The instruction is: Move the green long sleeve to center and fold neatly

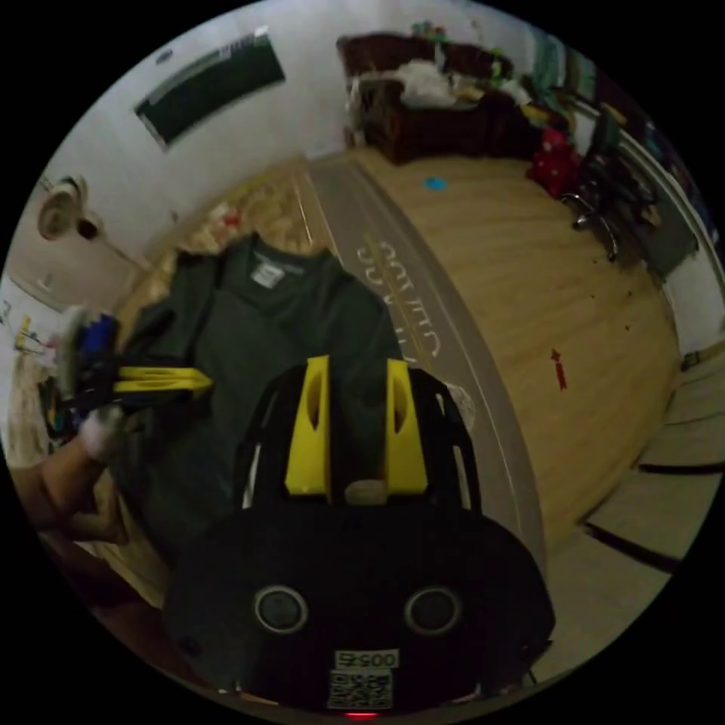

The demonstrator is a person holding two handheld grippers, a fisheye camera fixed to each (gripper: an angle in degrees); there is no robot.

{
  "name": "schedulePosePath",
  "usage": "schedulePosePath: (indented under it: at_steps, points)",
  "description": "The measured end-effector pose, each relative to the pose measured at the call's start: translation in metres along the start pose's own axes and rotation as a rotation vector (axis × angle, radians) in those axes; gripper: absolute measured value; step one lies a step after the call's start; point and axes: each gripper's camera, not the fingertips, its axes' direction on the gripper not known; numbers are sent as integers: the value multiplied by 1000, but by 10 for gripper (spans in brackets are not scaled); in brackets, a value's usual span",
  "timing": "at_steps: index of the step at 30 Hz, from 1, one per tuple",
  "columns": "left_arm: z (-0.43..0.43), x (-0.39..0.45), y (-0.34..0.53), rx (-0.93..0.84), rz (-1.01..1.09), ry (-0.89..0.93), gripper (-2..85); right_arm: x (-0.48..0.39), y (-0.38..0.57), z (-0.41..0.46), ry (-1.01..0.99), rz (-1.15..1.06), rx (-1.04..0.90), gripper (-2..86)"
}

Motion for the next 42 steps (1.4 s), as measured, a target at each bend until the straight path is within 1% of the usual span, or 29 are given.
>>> schedulePosePath:
  at_steps: [2, 5, 6, 7, 10, 12, 14, 16, 19, 20, 23, 24, 25, 26, 27, 29, 31, 34, 36, 38, 40, 42]
  points:
    - [3, 2, -10, -10, 8, -3, -7, -9, -10, 17, 118, -17, -78, 67]
    - [12, 8, -25, -48, 41, -16, -7, -12, -10, 10, 188, -27, -19, 27]
    - [17, 10, -29, -69, 55, -34, -6, -8, -8, 5, 193, -29, -3, 0]
    - [19, 12, -32, -74, 72, -46, -6, -4, -7, 2, 175, -24, 4, -3]
    - [19, 15, -38, -56, 85, -42, -6, 25, -4, -18, -17, 43, 73, -10]
    - [18, 15, -43, -48, 78, -38, -6, 58, -1, -32, -246, 151, 142, -11]
    - [18, 15, -47, -52, 72, -35, -6, 84, 3, -38, -319, 250, 195, -12]
    - [17, 15, -53, -42, 62, -20, -6, 104, 6, -40, -337, 313, 220, -13]
    - [15, 19, -60, -27, 59, -43, -6, 127, 7, -35, -368, 411, 250, -12]
    - [15, 20, -62, -28, 55, -44, -6, 134, 7, -32, -411, 439, 277, -8]
    - [14, 20, -69, -23, 31, -21, -6, 147, 7, -19, -576, 482, 259, 14]
    - [11, 20, -71, -9, 20, -19, -6, 148, 13, -23, -581, 476, 318, 30]
    - [8, 20, -72, 13, 8, -32, -6, 147, 17, -27, -564, 457, 344, 38]
    - [6, 20, -73, 22, 3, -39, -7, 141, 22, -34, -492, 399, 353, 54]
    - [2, 20, -74, 37, -4, -46, -7, 132, 24, -36, -396, 343, 314, 60]
    - [-1, 21, -76, 55, -1, -32, -7, 119, 22, -33, -311, 267, 250, 77]
    - [0, 26, -81, 70, 12, 17, -7, 106, 16, -28, -275, 205, 207, 84]
    - [6, 40, -88, 51, 64, 49, -6, 87, 0, -19, -136, 147, 142, 53]
    - [11, 50, -92, 14, 100, 0, -6, 79, -10, -8, 20, 141, 63, 2]
    - [15, 55, -95, -32, 117, -77, -5, 86, -7, -13, 1, 192, 108, -11]
    - [14, 52, -95, -50, 108, -58, -4, 100, 2, -24, -44, 280, 194, -14]
    - [11, 47, -94, -47, 83, -36, -2, 129, 18, -34, -208, 416, 304, -15]
